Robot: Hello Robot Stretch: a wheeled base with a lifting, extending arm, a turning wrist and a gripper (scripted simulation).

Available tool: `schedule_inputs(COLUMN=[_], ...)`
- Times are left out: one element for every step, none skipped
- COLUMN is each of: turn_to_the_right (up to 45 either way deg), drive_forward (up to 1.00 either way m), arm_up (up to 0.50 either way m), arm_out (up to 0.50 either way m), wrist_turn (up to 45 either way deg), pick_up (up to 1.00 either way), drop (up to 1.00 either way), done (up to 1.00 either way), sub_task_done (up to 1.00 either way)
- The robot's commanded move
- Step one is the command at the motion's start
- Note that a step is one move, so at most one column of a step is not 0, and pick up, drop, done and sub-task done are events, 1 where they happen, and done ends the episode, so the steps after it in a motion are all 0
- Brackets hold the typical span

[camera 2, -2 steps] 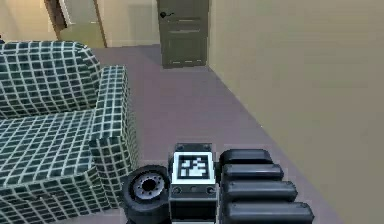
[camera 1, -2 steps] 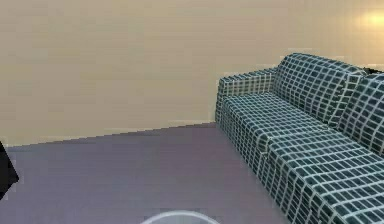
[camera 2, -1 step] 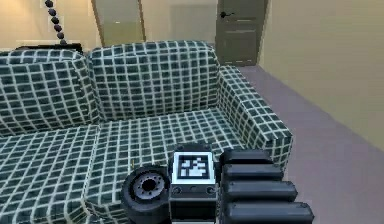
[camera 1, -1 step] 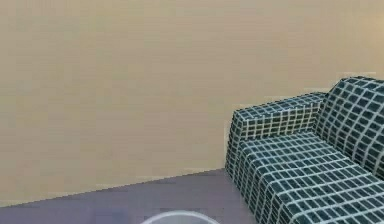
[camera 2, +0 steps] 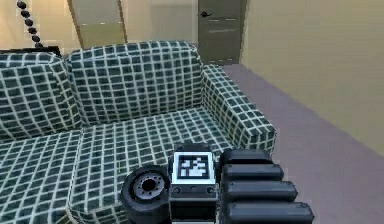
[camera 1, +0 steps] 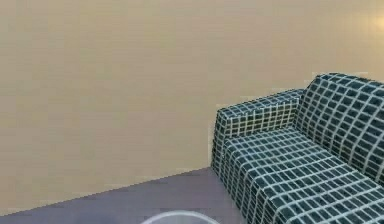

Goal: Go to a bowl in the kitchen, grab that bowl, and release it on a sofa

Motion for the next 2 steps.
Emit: schedule_inputs(turn_to_the_right=[0.0, -45.0], drive_forward=[0.35, 0.00], arm_up=[0.00, 0.00], arm_out=[0.00, 0.00], wrist_turn=[0.0, 0.0], pick_up=[0.00, 0.00], drop=[0.00, 0.00], done=[0.00, 0.00], sub_task_done=[0.00, 0.00])
